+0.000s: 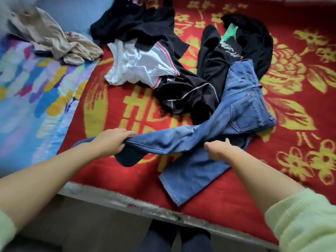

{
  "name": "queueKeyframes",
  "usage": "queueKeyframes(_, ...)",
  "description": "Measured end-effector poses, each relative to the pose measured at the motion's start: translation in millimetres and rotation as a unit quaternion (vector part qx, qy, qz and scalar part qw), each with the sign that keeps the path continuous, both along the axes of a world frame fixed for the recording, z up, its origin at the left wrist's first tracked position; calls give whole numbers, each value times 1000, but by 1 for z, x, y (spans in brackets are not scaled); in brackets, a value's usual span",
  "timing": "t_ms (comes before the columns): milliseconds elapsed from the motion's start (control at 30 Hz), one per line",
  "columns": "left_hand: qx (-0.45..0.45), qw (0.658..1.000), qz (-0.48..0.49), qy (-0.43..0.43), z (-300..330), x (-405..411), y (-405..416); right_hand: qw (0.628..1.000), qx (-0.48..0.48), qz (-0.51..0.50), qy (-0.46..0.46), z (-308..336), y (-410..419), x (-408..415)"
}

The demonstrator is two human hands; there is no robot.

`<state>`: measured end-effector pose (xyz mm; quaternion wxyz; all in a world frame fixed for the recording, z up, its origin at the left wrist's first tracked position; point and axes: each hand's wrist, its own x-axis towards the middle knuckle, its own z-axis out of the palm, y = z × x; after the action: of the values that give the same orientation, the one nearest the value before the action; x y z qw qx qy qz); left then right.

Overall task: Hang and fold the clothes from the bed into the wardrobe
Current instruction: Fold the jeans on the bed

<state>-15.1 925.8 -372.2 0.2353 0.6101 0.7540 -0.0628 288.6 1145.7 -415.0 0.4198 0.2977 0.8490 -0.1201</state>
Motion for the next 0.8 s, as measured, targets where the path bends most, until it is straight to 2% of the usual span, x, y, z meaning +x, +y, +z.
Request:
queueKeyframes(67, -51, 999, -1, 20, -19, 20, 18, 997, -4, -72, 27, -6, 6, 14)
queueKeyframes(267, -107, 988, -38, -100, -67, 136, 92, 980, -15, -193, 51, -29, 16, 73)
queueKeyframes(400, -136, 980, -17, -147, -89, 218, 141, 968, -28, -242, 60, -44, 26, 107)
queueKeyframes(567, -181, 970, 124, -109, -133, 272, 177, 953, -20, -274, 128, -63, 73, 132)
queueKeyframes(700, -174, 959, 224, -21, -165, 266, 180, 925, 59, -299, 227, -77, 140, 133)
queueKeyframes(767, -165, 961, 223, 15, -181, 259, 170, 940, 109, -242, 216, -77, 168, 120)
queueKeyframes(800, -166, 959, 230, 11, -188, 258, 165, 959, 139, -155, 192, -76, 180, 111)
